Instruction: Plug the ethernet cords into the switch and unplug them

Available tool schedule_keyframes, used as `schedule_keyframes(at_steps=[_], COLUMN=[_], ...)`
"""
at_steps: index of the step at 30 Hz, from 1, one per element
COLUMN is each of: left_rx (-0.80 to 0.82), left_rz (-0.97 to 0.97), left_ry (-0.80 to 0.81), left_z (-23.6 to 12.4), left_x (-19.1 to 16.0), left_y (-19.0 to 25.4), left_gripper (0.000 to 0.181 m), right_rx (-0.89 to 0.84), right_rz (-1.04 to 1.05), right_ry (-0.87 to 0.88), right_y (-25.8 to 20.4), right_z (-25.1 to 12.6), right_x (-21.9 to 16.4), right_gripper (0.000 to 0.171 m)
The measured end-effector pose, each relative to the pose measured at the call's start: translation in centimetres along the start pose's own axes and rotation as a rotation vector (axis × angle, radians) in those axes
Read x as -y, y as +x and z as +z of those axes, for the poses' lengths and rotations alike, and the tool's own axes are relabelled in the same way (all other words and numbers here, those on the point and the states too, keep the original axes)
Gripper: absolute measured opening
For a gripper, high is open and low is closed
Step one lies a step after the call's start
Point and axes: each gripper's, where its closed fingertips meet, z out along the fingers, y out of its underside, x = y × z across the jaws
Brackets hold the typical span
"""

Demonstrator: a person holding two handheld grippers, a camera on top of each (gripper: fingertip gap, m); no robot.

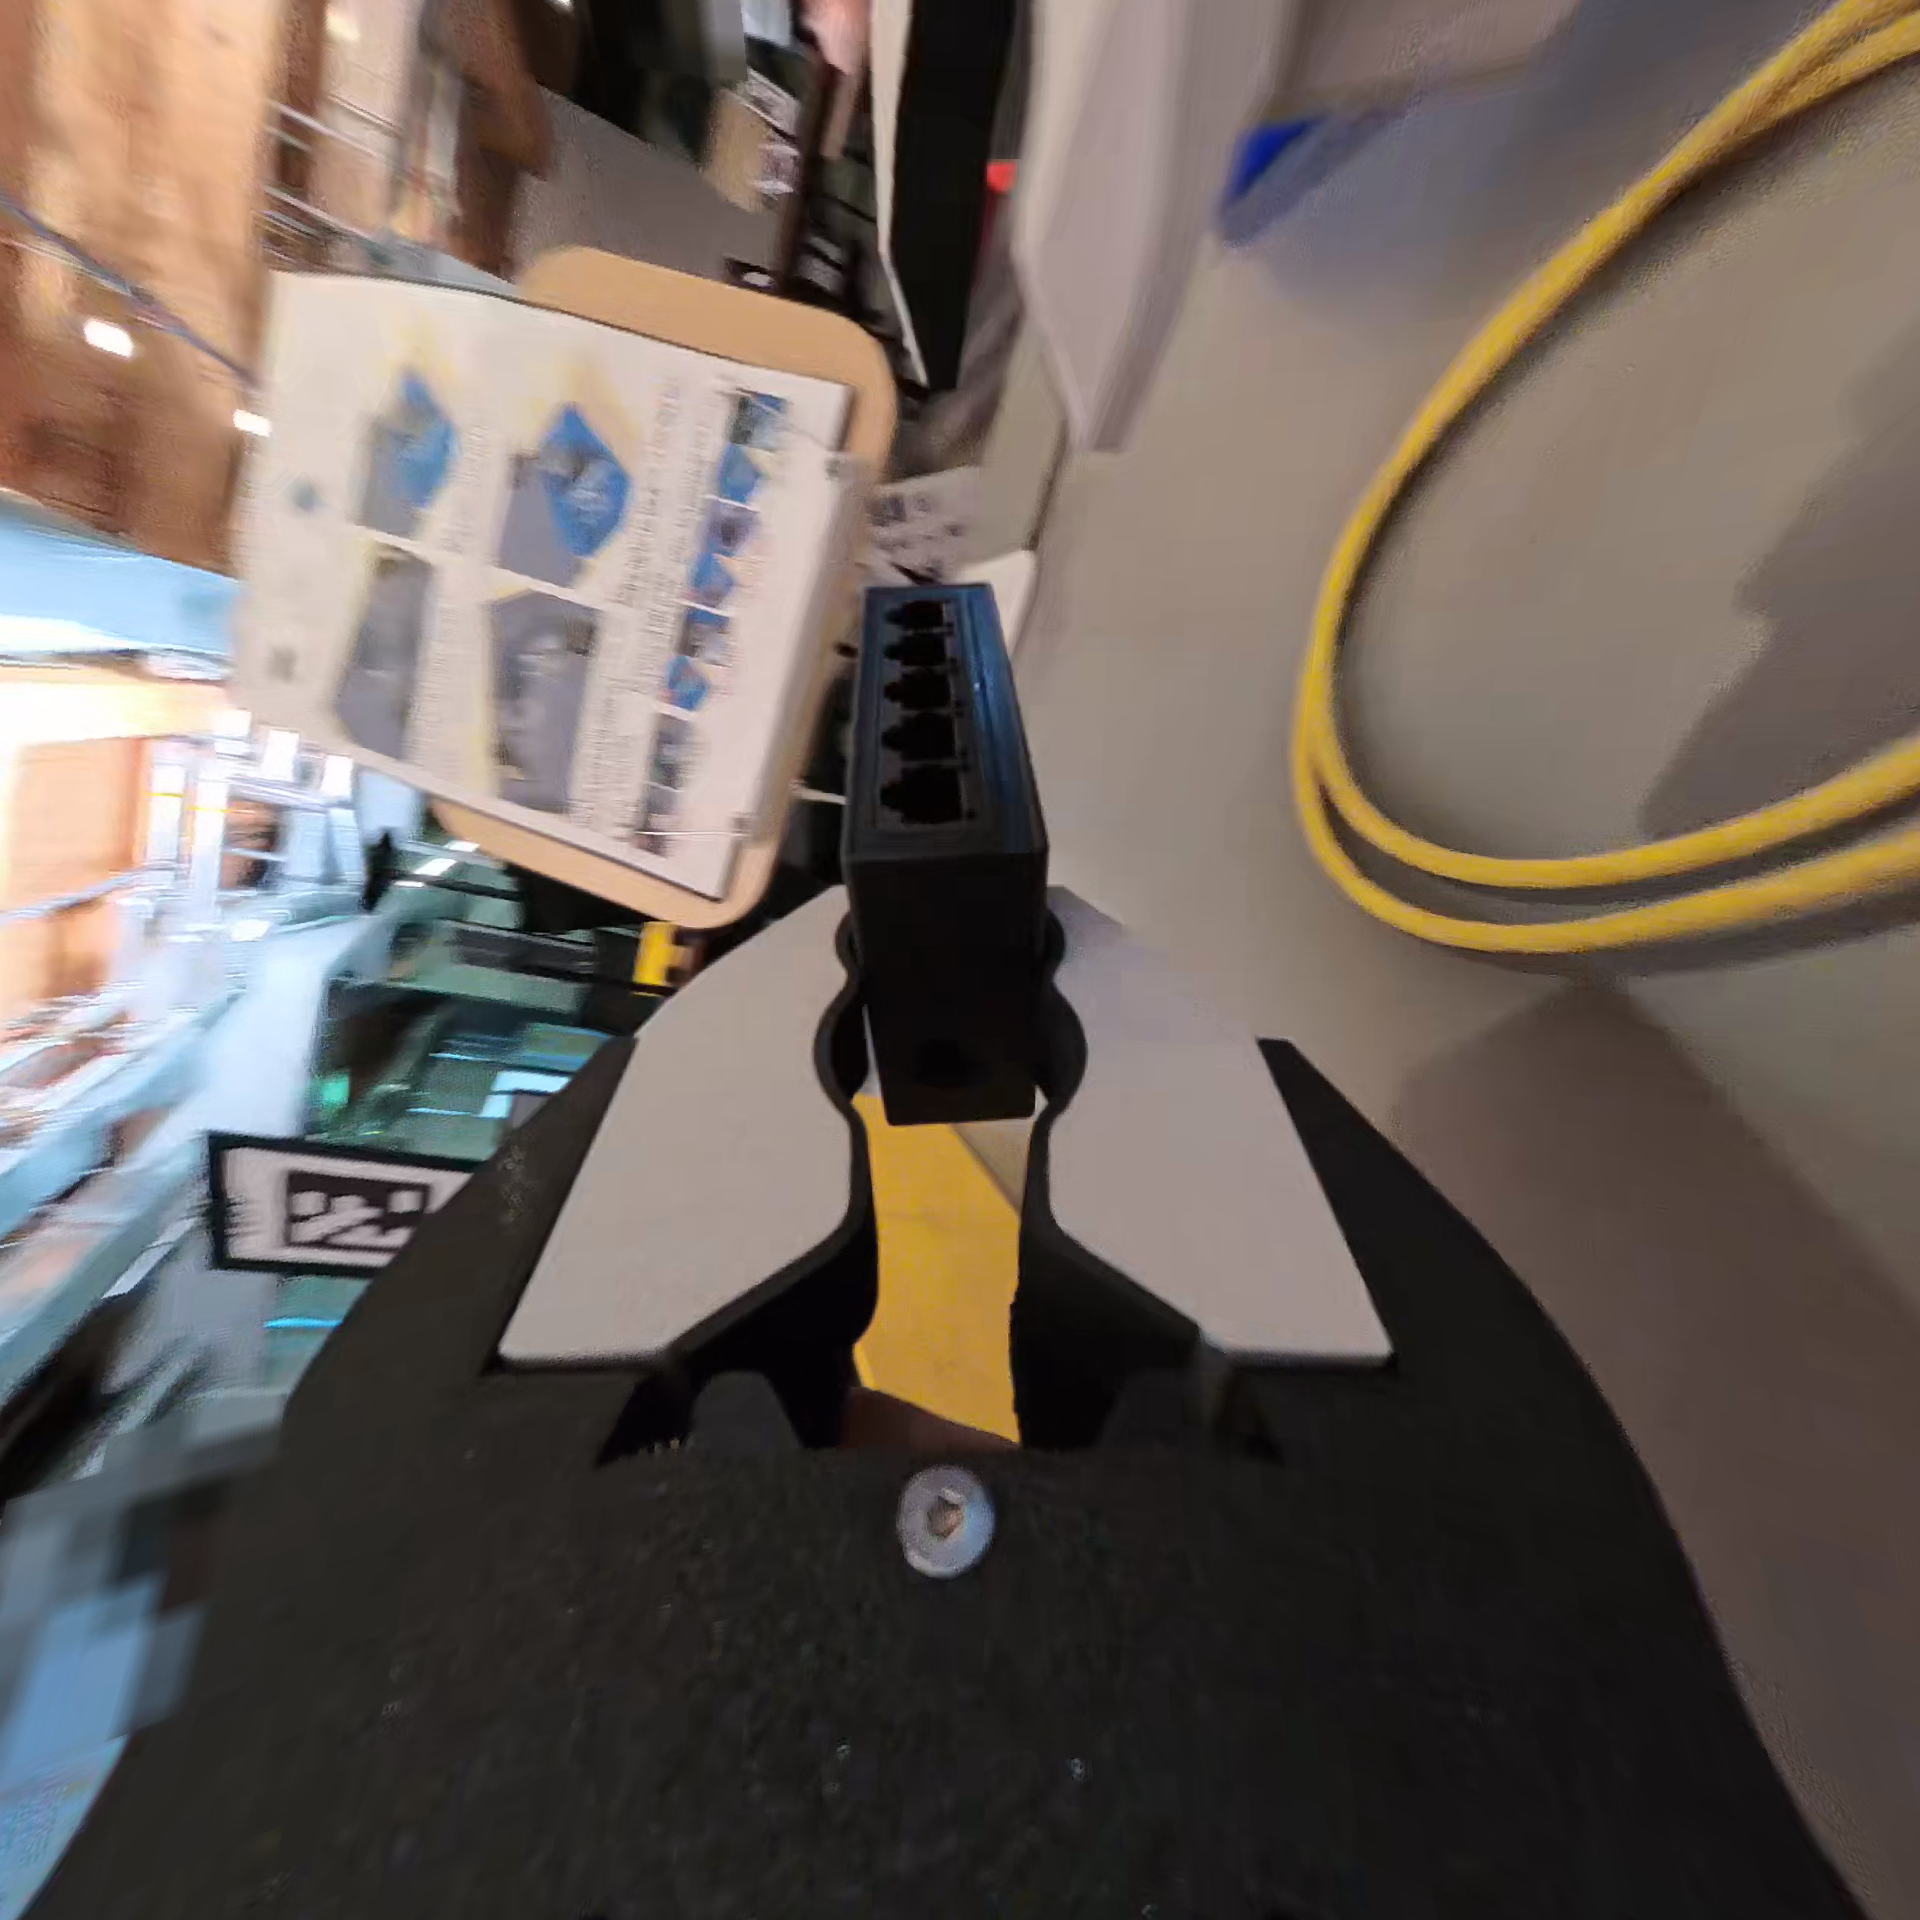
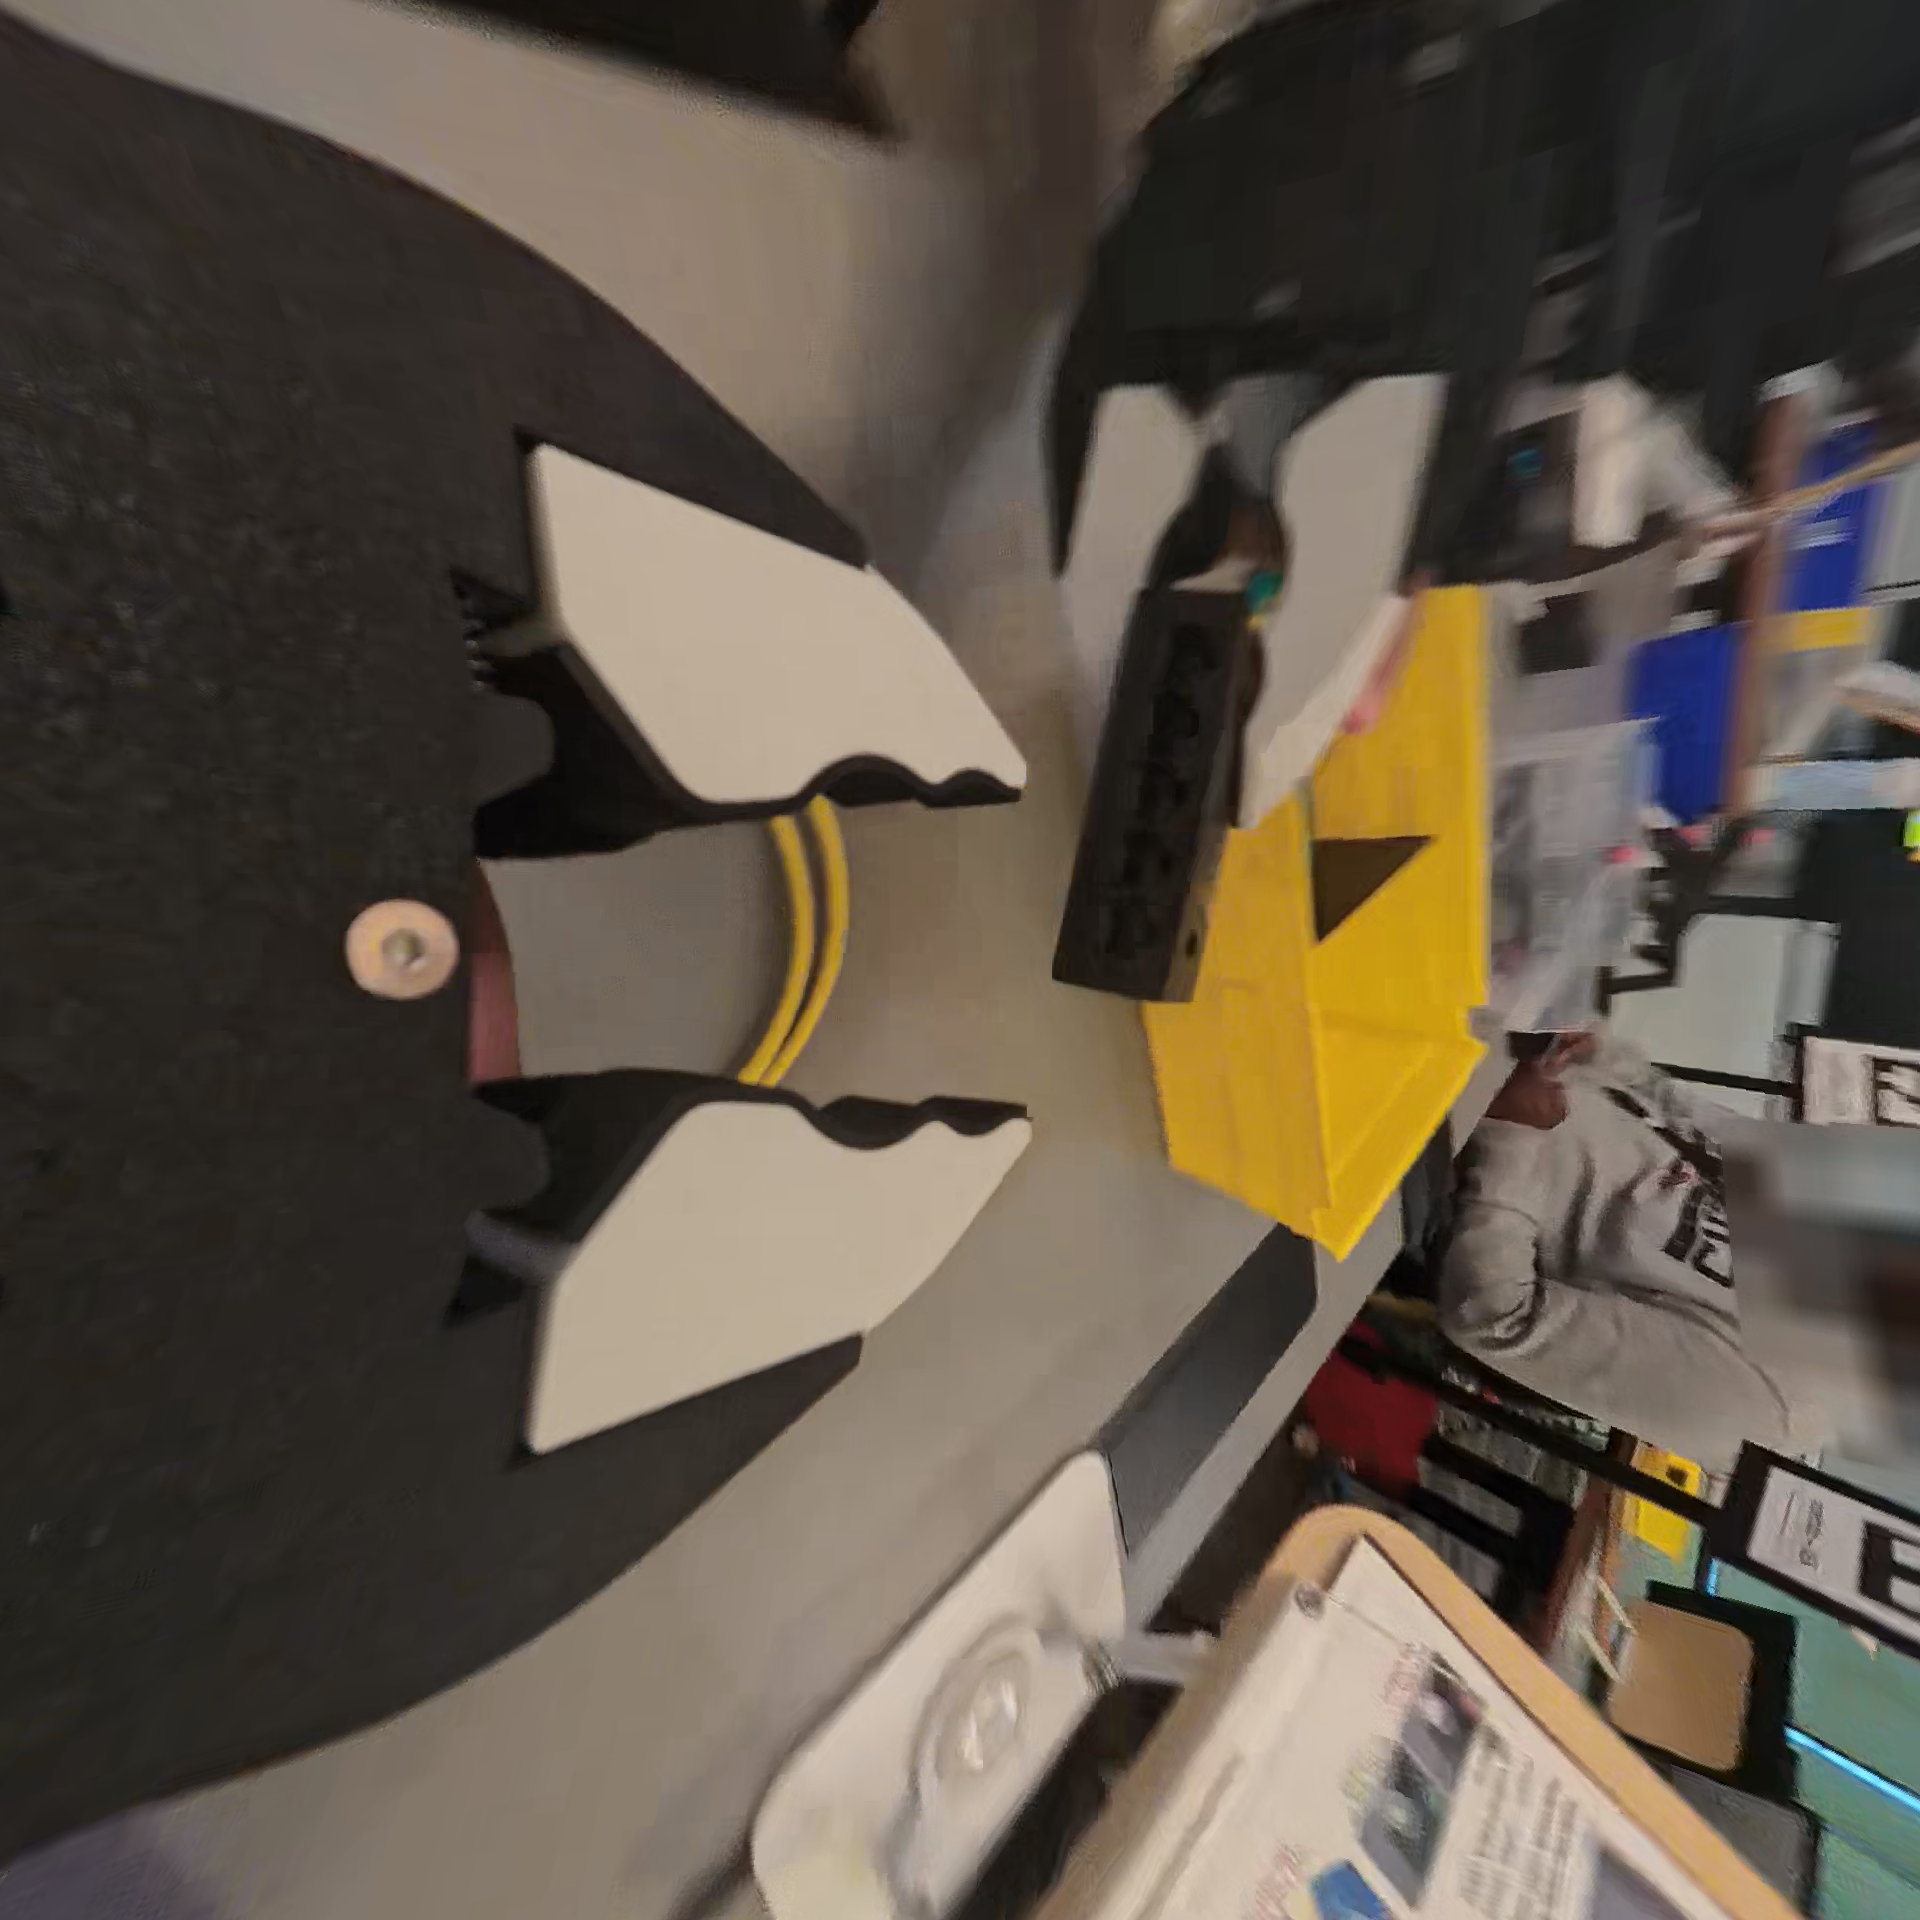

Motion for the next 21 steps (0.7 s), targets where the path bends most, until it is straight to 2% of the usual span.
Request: schedule_keyframes(at_steps=[4,9,12,14,16,18,19,21], left_rx=[-0.303,-0.429,-0.442,-0.444,-0.461,-0.448,-0.461,-0.568], left_rz=[-0.088,-0.093,-0.054,-0.041,-0.062,-0.061,-0.115,-0.323], left_ry=[0.011,0.049,0.05,0.082,0.112,0.095,0.081,0.041], left_z=[-0.8,-1.9,-2.1,-2.3,-2.6,-2.4,-2.4,-2.6], left_x=[1.2,1.7,1.7,2.2,2.8,2.6,2.5,2.2], left_y=[3.7,5.1,5.7,6.1,6.4,6.4,6.4,6.5], left_gripper=[0.028,0.027,0.027,0.027,0.027,0.027,0.028,0.042], right_rx=[0.056,-0.017,0.001,0.045,0.024,-0.004,0.009,0.01], right_rz=[-0.273,-0.551,-0.581,-0.603,-0.67,-0.701,-0.692,-0.679], right_ry=[-0.155,-0.251,-0.202,-0.247,-0.259,-0.268,-0.272,-0.262], right_y=[-3.4,-3.8,-4.7,-5.4,-5.6,-5.4,-5.4,-5.2], right_z=[0.8,1.8,2.1,2.3,2.7,3.0,3.0,2.9], right_x=[-3.1,-5.1,-4.6,-5.4,-5.8,-6.0,-6.0,-6.0], right_gripper=[0.05,0.044,0.042,0.047,0.03,0.029,0.029,0.029])
